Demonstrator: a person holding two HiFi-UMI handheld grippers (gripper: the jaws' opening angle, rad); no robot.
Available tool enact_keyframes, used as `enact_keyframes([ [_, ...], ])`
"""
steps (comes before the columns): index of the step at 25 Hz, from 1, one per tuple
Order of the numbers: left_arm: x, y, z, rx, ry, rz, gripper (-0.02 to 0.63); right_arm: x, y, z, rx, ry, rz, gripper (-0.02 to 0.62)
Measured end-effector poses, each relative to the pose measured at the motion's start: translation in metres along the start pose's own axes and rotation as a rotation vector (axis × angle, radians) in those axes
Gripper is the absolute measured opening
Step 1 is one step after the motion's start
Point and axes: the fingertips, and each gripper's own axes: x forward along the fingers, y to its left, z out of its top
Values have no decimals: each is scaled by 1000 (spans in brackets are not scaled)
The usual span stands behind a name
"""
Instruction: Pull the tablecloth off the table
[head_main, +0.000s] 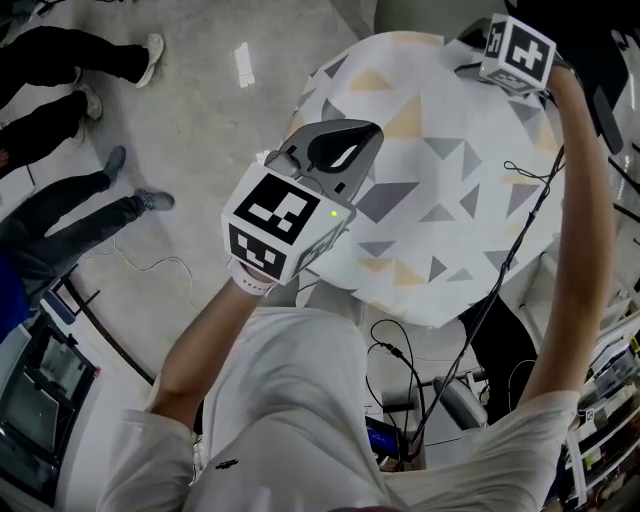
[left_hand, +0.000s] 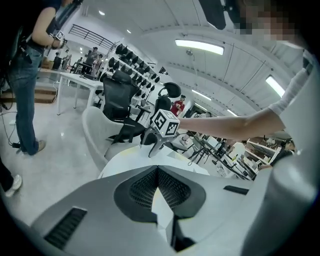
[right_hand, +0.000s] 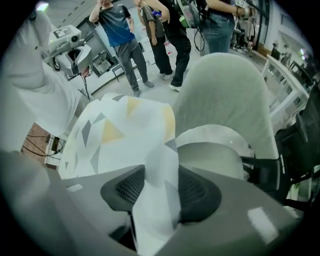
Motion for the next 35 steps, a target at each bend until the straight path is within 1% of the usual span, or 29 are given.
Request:
enact_keyframes([
  [2,-1,-5,0,4,-4,-2,8,-8,1,4,-26,-17,-59,151],
  [4,-2,-10,0,12,-5,-6,8,-14,7,9,-40,-17,-101,108],
  [7,-4,-19,1,22,-12,-14,7,-16,19,9,-68,21,-152,50],
  [10,-5,-26,3,31,-17,-21,8,-20,29,10,-79,15,-187,30],
  [16,-10,-36,14,27,-41,-23,8,-54,51,20,-42,-82,-196,14],
  [20,-19,-52,25,39,-60,-28,8,-89,73,28,-14,-140,-204,12],
  [22,-28,-70,22,50,-67,-32,8,-105,99,30,0,-172,-205,12],
  [26,-50,-130,-5,76,-73,-44,8,-128,185,20,16,-234,-226,12],
  [28,-59,-158,-11,95,-86,-55,8,-142,221,12,25,-258,-246,12],
  [31,-71,-187,-16,110,-98,-61,8,-162,262,11,31,-292,-257,12],
  [35,-88,-217,-20,143,-107,-63,8,-184,312,21,23,-318,-267,12],
])
